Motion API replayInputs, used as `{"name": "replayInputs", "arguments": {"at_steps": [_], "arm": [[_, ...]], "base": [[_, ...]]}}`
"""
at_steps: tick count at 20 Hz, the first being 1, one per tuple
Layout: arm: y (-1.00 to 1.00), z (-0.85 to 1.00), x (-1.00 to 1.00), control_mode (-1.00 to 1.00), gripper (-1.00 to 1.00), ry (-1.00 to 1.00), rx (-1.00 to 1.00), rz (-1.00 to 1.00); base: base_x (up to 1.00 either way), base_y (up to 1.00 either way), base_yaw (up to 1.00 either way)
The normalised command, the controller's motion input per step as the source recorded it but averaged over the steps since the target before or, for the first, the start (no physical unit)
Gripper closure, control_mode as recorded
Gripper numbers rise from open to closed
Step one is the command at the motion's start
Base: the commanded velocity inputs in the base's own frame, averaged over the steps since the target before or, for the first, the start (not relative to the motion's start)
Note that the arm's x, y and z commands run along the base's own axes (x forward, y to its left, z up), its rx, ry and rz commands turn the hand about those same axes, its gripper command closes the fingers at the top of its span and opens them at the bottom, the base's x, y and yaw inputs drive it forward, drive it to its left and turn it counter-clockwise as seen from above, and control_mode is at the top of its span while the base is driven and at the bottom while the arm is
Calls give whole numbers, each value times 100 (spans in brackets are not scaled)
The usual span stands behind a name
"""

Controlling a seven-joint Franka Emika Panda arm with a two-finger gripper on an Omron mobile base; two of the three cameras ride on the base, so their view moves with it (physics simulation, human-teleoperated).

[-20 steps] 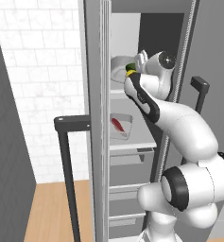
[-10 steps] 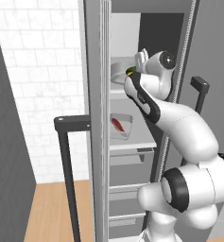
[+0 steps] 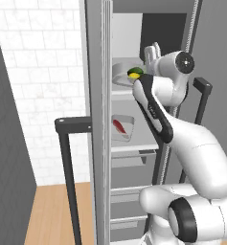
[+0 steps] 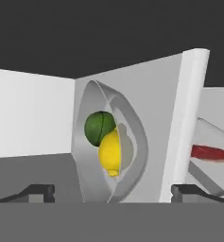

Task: Take the meat container that has the steak and place it on the second highest rack of the freezer. Then take the vegetable container that has the avocado and lemon and place it on the highest rack of the freezer.

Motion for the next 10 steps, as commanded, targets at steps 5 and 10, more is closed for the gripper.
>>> {"name": "replayInputs", "arguments": {"at_steps": [5, 10], "arm": [[0, 41, -100, -100, -100, 0, 0, 0], [-4, 13, -100, -100, -100, 0, 0, 0]], "base": [[0, 0, 0], [0, 0, 0]]}}
